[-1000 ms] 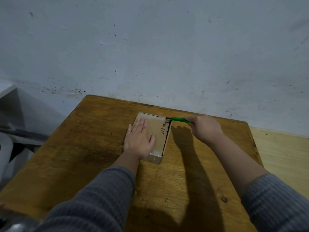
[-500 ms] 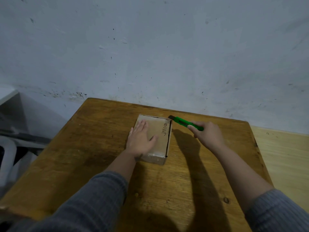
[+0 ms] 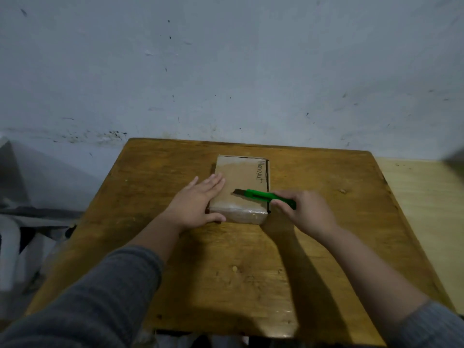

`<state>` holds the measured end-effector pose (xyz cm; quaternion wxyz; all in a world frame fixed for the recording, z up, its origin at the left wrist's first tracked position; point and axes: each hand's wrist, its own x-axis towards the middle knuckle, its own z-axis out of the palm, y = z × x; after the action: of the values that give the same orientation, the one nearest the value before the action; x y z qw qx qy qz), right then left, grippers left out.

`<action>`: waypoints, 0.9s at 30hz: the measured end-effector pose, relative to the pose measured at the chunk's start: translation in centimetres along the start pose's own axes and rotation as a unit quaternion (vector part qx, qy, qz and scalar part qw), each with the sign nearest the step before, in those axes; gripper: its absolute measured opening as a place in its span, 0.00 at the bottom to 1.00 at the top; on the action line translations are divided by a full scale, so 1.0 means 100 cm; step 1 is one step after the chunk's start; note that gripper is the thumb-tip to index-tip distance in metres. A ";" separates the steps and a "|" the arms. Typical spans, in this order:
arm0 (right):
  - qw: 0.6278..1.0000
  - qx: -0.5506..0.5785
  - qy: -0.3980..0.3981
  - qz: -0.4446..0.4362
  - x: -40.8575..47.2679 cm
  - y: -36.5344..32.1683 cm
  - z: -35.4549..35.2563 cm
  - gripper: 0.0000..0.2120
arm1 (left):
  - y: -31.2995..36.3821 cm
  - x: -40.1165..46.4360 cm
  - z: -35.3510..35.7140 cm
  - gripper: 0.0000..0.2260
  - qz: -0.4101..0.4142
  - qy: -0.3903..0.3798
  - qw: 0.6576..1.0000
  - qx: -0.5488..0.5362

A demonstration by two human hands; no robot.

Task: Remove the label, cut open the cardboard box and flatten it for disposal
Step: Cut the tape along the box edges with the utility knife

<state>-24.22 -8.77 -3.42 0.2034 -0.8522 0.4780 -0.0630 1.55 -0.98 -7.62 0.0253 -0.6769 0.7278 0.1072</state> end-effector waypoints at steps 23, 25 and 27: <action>0.980 -0.145 0.045 -0.125 -0.016 -0.045 0.022 0.14 | -0.005 -0.002 0.021 0.42 0.021 0.066 0.997 0.022; 0.974 -0.172 0.049 -0.139 -0.014 -0.051 0.019 0.14 | -0.005 -0.001 0.020 0.42 0.019 0.062 0.997 0.029; 0.971 -0.183 0.041 -0.147 -0.014 -0.055 0.016 0.15 | -0.004 -0.002 0.021 0.42 0.017 0.061 0.998 0.026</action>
<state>-20.17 -4.60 -2.49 0.0122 -0.9326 0.3586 -0.0387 1.73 -0.44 -9.69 -0.0034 -0.6689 0.7418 0.0470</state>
